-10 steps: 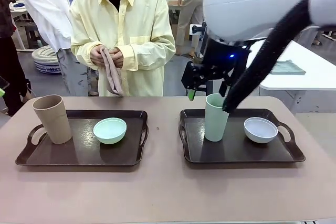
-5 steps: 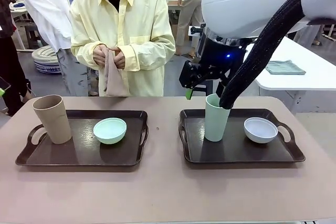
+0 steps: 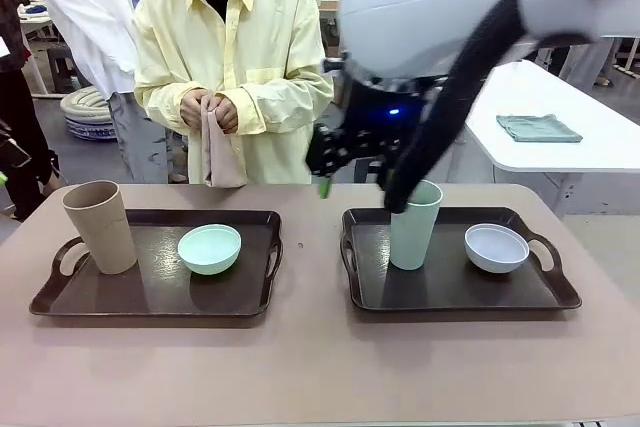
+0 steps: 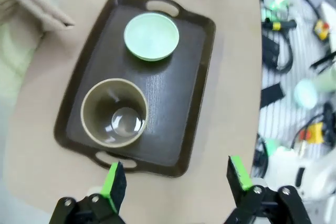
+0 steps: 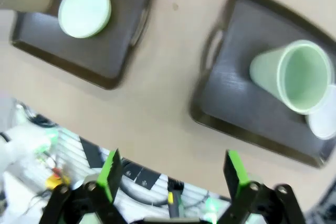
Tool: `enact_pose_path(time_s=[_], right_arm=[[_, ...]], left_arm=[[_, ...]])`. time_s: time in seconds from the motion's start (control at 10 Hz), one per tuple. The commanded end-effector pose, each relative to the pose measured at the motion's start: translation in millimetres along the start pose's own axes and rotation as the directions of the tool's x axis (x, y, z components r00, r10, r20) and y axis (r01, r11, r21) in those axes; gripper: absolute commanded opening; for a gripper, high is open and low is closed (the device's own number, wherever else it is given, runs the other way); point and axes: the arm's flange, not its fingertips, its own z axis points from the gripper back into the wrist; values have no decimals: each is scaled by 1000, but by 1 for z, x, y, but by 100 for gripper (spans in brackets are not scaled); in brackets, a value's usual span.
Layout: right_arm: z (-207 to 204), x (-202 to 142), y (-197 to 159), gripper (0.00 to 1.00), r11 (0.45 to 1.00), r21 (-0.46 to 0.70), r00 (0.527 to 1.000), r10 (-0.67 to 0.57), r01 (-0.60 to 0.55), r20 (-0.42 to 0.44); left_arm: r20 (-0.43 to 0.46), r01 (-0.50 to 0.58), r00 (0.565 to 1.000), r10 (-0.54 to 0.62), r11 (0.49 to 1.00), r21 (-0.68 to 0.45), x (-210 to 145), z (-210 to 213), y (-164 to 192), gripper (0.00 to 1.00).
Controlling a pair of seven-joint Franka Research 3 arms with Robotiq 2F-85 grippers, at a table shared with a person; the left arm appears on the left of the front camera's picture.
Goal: Set up a tray with a mat and arrange the tableware.
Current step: Pick up the Picnic Bowl and Reusable plastic cup from the Handle tray in front of the human's position and hold them in the air.
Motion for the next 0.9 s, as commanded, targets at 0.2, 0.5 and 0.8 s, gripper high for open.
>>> enact_pose_path(time_s=[0.2, 0.5, 0.8], right_arm=[[-44, 64, 60, 100, 993, -14, 992, 114, -115, -49], [-95, 98, 90, 100, 988, 6, 983, 151, -152, -107], [-116, 108, 105, 100, 988, -17, 981, 147, -151, -126]], left_arm=[[162, 273, 950, -266, 962, -24, 1, -3, 13, 100], [332, 275, 910, -246, 961, -41, 7, -7, 13, 100], [272, 224, 942, -198, 973, -65, 3, -6, 11, 100]])
